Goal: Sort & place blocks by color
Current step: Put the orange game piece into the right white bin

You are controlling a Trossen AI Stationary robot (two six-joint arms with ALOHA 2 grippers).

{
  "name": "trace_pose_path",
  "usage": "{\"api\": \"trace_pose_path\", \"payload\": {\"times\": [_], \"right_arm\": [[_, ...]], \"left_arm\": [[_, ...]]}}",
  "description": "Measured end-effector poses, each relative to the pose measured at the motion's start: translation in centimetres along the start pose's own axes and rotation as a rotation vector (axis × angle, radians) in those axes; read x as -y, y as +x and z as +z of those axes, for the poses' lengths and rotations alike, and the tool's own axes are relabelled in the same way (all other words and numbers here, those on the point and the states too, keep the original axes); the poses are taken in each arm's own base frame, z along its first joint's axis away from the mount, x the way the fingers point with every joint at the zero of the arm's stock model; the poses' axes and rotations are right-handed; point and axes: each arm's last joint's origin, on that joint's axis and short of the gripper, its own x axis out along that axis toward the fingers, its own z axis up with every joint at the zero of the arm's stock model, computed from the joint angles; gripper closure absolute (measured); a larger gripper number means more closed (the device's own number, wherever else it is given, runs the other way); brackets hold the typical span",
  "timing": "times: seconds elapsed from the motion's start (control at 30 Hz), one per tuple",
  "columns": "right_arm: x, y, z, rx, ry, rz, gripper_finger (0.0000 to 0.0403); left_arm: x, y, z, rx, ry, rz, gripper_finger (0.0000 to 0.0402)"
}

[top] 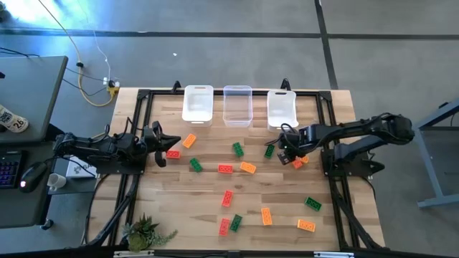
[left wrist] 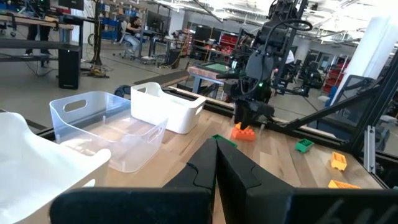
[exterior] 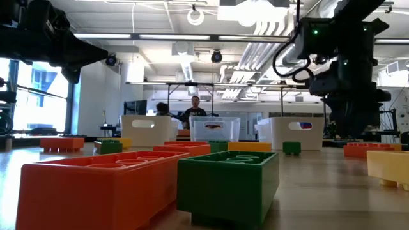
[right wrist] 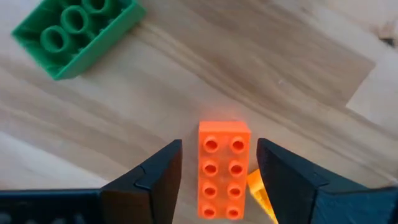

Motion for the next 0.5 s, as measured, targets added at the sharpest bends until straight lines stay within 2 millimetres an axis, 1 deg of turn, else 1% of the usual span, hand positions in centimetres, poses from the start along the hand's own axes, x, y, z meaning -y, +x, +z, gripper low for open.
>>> {"api": "trace_pose_path", "payload": {"times": [0.2, 0.5], "right_arm": [[-0.2, 0.9, 0.1, -0.021, -0.003, -0.046, 0.0201], [-0.7, 2.5, 0.1, -0.115, -0.004, -0.077, 0.0201]], "left_arm": [[0.0, 0.0, 0.0, -0.001, 0.0, 0.0, 0.0401], [0.0, 0.0, 0.0, 0.0, 0.0, 0.0, 0.0401]]}}
